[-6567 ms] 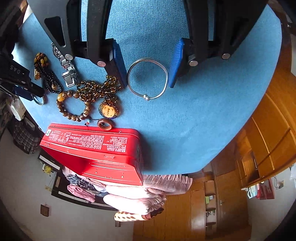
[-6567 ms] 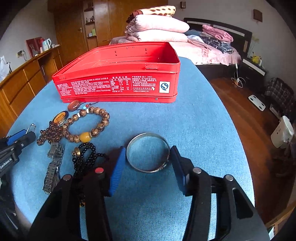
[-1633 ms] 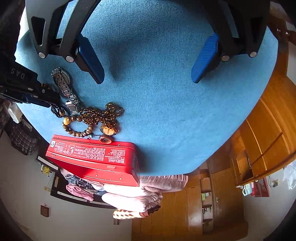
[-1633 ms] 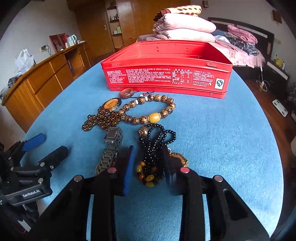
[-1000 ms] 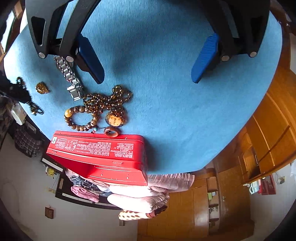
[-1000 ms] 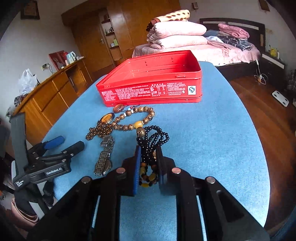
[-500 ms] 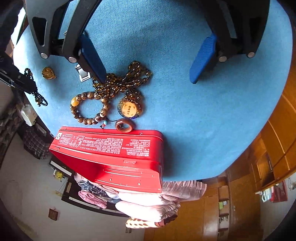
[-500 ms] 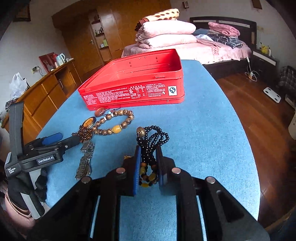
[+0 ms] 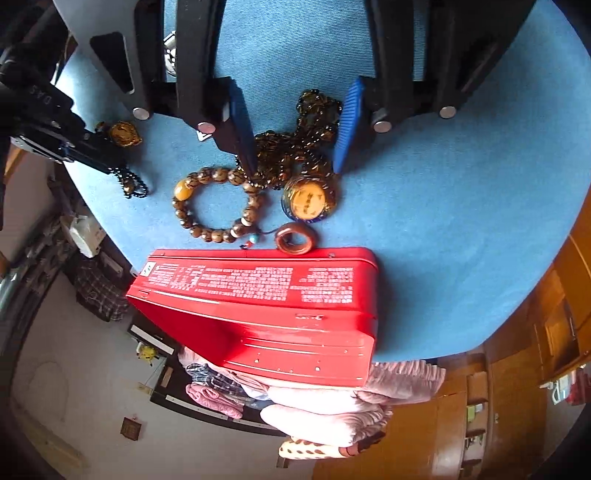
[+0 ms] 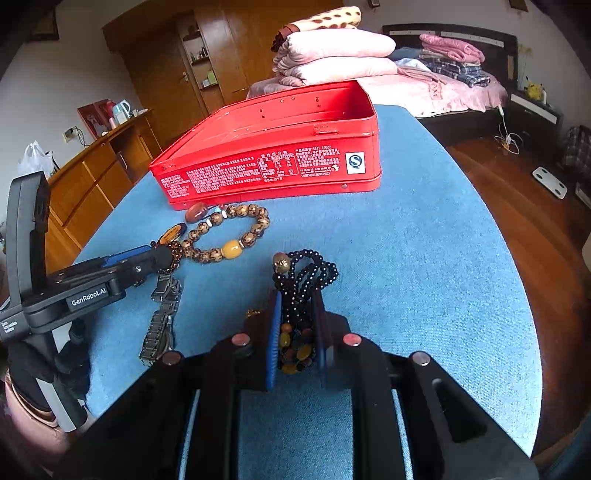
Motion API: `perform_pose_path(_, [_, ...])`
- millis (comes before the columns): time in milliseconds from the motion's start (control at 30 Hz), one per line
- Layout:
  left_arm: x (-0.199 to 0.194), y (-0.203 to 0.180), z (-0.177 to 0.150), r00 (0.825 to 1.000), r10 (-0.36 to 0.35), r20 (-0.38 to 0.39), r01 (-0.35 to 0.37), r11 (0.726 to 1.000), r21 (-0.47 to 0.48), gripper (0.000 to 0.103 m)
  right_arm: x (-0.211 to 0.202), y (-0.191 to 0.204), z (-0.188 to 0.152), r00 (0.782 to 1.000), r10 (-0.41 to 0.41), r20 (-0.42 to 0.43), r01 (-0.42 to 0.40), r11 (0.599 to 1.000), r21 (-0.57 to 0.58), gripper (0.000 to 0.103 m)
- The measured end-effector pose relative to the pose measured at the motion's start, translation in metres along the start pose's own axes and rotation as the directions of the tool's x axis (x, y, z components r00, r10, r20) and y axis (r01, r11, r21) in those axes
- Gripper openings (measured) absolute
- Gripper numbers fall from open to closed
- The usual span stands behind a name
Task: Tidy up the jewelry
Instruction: 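Lift the black bead necklace with the right tool while the left tool grasps the brown bead chain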
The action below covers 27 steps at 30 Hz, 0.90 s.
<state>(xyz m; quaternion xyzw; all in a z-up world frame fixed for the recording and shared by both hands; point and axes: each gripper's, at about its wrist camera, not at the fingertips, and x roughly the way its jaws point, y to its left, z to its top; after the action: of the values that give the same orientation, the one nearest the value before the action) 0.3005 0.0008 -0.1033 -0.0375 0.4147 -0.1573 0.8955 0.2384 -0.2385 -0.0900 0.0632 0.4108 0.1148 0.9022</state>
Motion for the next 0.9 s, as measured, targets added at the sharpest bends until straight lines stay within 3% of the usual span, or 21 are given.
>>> perform_pose_path(167, [-0.002, 0.008, 0.000, 1.000, -0.025, 0.007, 0.025, 0.999, -0.032, 0.033, 0.001, 0.002, -0.001, 1.000, -0.008, 0.001, 0.008, 1.000, -0.006, 0.015])
perform_pose_path(233, [-0.008, 0.010, -0.004, 0.999, -0.034, 0.019, 0.035, 0.999, -0.038, 0.025, 0.001, 0.003, -0.001, 1.000, -0.009, 0.002, 0.009, 1.000, -0.008, 0.015])
perform_pose_path(267, [-0.013, 0.010, -0.006, 0.999, -0.036, 0.030, 0.038, 0.999, -0.037, 0.020, 0.001, 0.003, -0.001, 1.000, -0.007, 0.002, 0.007, 1.000, -0.007, 0.015])
perform_pose_path(300, [-0.017, 0.012, -0.008, 0.999, -0.038, 0.037, 0.040, 0.998, -0.039, 0.005, 0.001, 0.003, -0.001, 1.000, -0.006, 0.002, 0.006, 1.000, -0.005, 0.015])
perform_pose_path(533, [-0.026, 0.024, -0.014, 0.998, -0.063, 0.023, 0.065, 0.995, -0.071, 0.004, 0.001, 0.007, 0.000, 1.000, -0.002, -0.001, 0.002, 1.000, -0.011, 0.015])
perform_pose_path(567, [-0.026, 0.024, -0.014, 0.998, -0.064, 0.020, 0.065, 0.995, -0.072, 0.007, 0.001, 0.007, 0.000, 1.000, -0.004, -0.002, 0.004, 1.000, -0.010, 0.015])
perform_pose_path(667, [-0.024, 0.021, -0.010, 0.999, -0.043, 0.013, 0.044, 0.997, -0.065, 0.044, 0.001, 0.008, 0.000, 1.000, -0.004, -0.002, 0.004, 1.000, -0.011, 0.015])
perform_pose_path(700, [-0.023, 0.018, -0.009, 0.999, -0.033, 0.017, 0.034, 0.998, -0.051, 0.051, 0.001, 0.008, 0.000, 1.000, -0.004, -0.002, 0.004, 1.000, -0.012, 0.015])
perform_pose_path(900, [-0.005, 0.007, -0.005, 1.000, -0.022, -0.010, 0.022, 0.998, -0.050, 0.053, 0.001, 0.009, 0.002, 1.000, -0.005, -0.005, 0.005, 1.000, -0.012, 0.015])
